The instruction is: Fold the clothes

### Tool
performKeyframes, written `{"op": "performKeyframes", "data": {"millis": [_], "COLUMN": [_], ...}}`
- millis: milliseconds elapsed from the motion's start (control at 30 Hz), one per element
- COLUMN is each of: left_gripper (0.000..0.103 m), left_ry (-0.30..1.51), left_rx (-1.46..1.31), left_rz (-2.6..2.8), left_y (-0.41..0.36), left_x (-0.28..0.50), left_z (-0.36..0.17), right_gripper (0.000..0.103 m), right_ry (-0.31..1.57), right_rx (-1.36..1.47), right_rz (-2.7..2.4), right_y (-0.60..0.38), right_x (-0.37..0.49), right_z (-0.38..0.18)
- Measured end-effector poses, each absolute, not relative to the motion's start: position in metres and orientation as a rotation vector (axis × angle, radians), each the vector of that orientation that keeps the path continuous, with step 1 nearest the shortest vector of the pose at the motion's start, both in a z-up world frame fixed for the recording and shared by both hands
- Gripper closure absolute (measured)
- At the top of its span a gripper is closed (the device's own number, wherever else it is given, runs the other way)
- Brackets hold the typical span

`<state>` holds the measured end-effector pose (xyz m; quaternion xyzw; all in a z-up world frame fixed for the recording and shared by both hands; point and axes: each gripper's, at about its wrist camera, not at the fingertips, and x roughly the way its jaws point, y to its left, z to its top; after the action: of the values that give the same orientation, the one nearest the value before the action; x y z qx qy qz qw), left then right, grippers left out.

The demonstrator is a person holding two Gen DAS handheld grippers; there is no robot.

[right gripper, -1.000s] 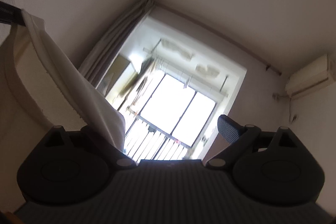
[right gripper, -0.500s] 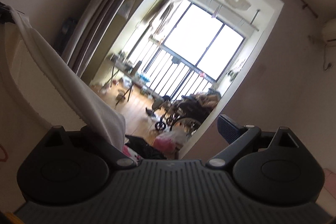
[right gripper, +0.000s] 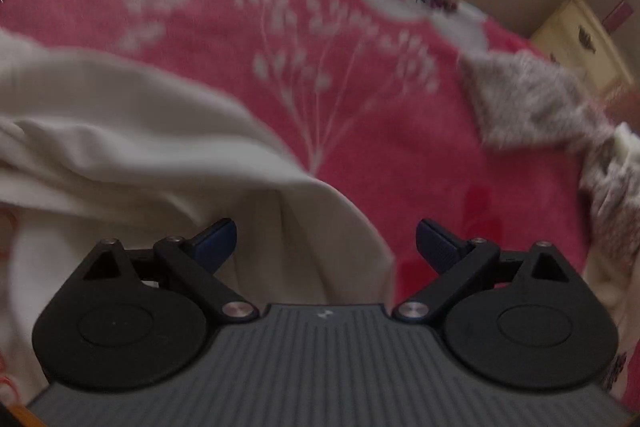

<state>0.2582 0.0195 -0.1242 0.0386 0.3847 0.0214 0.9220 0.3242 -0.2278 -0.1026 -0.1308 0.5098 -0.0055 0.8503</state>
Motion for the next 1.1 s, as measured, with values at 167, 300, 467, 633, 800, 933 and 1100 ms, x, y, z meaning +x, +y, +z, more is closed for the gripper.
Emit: {"op": "performKeyframes", "data": {"millis": [167,300,467,633,800,933,1100], "left_gripper": [0.035,0.034,0.032,0.03,0.021,0.027,0.025], "left_ry": [0.731,0.678,0.635,0.641,0.757,0.849,0.962], "left_rx": [0.014,-0.038,-0.045,-0.097,-0.232,-0.341,-0.478], "left_rz": [0.03,0.008,-0.012,0.0,-0.039,-0.072,-0.112], "left_y": [0.037,0.043,0.048,0.058,0.063,0.068,0.073], "left_x": [0.26,0.243,0.211,0.191,0.2,0.207,0.215], "left_z": [-0.094,-0.056,-0.024,-0.008,-0.015,-0.02,-0.027], "right_gripper": [0.006,0.005,0.003,0.003,0.003,0.003,0.003], "right_ry": [0.97,0.938,0.937,0.994,1.05,1.121,1.254], "right_rx": [-0.232,0.01,0.29,0.426,0.46,0.518,0.508], "right_rz": [0.052,0.143,0.209,0.262,0.273,0.25,0.219], "right_y": [-0.243,-0.295,-0.346,-0.356,-0.352,-0.35,-0.336], "right_x": [0.306,0.273,0.2,0.12,0.064,0.045,0.022], "right_z": [-0.074,-0.033,-0.003,-0.001,-0.01,-0.022,-0.041]}}
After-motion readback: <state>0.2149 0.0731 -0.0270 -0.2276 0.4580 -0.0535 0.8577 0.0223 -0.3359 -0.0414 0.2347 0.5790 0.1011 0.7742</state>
